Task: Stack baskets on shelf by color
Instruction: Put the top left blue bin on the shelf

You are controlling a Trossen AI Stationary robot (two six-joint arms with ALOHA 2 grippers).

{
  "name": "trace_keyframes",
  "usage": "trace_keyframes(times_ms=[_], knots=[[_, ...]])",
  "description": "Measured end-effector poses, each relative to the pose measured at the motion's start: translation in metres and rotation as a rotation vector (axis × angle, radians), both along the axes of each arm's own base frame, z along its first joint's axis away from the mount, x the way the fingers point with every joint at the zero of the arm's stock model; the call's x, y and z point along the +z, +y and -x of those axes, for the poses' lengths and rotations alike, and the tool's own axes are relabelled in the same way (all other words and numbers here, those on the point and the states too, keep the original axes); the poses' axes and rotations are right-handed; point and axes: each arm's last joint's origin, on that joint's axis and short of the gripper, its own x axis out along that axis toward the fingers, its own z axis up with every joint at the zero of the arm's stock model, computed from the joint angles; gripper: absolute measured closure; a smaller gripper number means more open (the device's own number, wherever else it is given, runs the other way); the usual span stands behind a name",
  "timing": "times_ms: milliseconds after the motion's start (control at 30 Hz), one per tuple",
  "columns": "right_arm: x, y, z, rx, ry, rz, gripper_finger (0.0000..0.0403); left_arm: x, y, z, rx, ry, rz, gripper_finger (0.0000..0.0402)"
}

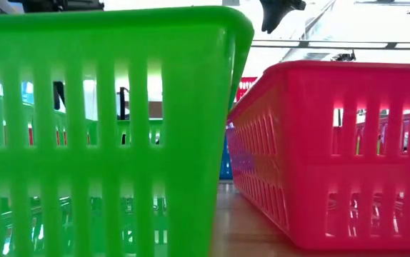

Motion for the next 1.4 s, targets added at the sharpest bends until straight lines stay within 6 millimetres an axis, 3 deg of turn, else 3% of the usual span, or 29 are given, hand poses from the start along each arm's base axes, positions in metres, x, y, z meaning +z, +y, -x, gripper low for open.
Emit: trace_keyframes(times_ms=[467,1400], knots=[[0.000,0.000,0.000,0.013,0.008,0.005,0.0316,-0.028,0.030,-0.005,0.094,0.157,0.145,0.0289],[0.000,0.000,0.000,0.018,0.005,-0.003,0.0316,-0.069,0.055,-0.015,0.078,0.312,0.314,0.0289]])
